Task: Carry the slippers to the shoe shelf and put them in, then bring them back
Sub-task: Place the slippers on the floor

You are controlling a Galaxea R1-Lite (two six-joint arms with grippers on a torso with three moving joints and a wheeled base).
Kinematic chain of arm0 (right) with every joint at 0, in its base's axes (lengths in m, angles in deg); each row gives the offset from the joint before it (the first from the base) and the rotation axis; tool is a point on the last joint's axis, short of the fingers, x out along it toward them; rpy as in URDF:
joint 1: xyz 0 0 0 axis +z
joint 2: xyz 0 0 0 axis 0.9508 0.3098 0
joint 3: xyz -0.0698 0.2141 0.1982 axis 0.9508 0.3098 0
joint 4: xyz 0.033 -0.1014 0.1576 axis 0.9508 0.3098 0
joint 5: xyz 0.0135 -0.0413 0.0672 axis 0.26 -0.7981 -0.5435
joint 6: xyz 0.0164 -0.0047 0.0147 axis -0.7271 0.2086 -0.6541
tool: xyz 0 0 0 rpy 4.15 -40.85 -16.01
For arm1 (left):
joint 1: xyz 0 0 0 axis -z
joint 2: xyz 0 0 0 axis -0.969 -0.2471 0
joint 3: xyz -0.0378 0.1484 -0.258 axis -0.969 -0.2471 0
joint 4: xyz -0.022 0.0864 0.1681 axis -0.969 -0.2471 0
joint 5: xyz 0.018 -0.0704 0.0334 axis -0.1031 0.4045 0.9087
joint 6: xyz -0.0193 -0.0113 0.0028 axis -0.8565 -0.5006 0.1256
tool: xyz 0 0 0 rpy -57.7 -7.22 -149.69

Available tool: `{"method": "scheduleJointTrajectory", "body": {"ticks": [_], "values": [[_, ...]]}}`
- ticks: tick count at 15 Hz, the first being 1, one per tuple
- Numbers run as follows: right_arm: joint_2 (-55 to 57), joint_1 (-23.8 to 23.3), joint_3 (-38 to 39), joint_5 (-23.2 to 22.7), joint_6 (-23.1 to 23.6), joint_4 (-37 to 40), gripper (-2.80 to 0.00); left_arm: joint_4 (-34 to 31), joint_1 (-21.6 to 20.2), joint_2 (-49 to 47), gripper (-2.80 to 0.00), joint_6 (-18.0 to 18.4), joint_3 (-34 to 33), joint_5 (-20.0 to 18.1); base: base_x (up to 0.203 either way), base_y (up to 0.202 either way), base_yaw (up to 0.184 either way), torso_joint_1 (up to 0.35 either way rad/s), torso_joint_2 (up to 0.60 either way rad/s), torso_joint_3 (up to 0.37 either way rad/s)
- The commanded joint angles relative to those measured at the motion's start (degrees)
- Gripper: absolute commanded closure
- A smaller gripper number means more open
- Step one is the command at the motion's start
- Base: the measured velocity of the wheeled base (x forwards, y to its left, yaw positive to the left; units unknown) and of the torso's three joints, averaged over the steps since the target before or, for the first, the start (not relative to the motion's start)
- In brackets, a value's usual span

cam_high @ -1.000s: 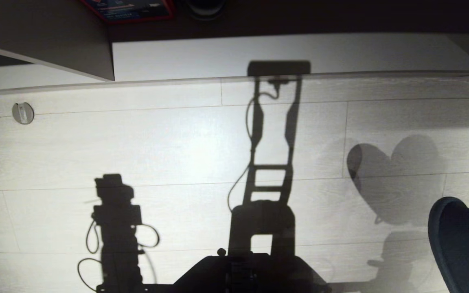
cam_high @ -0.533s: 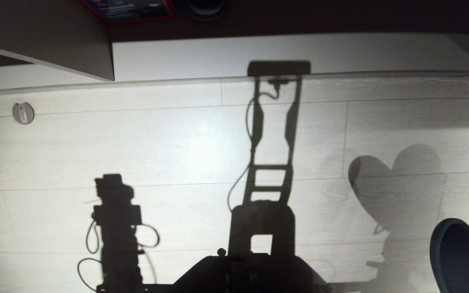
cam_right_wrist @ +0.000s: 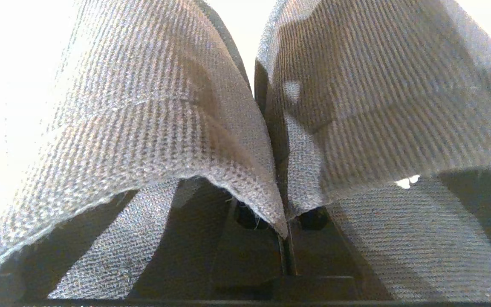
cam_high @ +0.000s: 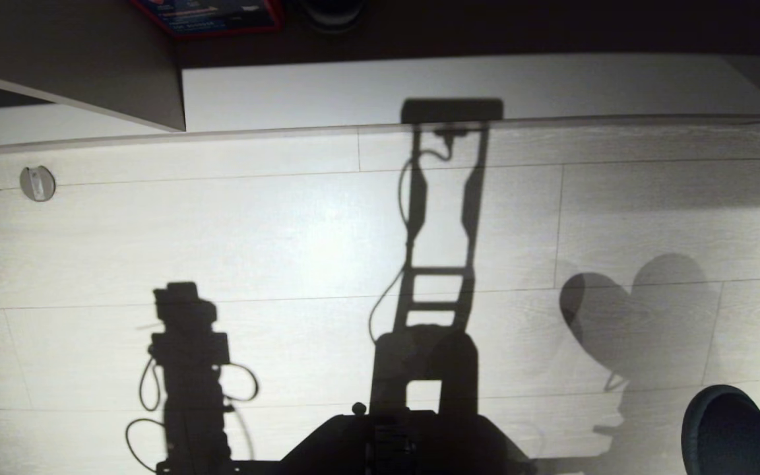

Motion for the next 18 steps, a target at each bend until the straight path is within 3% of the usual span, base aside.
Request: {"method": "scheduleJointTrajectory", "body": {"ticks": [1, 4, 18], "values": [[0.0, 0.0, 0.0, -0.4, -1.0, 0.7, 0.00, 0.0, 0.0, 0.0, 0.00, -0.1, 0.0, 0.0, 0.000, 0.000, 0.000, 0.000, 0.00, 0.000], [0.0, 0.0, 0.1, -0.7, -1.7, 3.8, 0.00, 0.0, 0.0, 0.0, 0.00, -0.1, 0.0, 0.0, 0.000, 0.000, 0.000, 0.000, 0.00, 0.000], [-0.1, 0.1, 0.1, -0.5, -2.9, 3.7, 0.00, 0.0, 0.0, 0.0, 0.00, -0.1, 0.0, 0.0, 0.000, 0.000, 0.000, 0.000, 0.00, 0.000]]}}
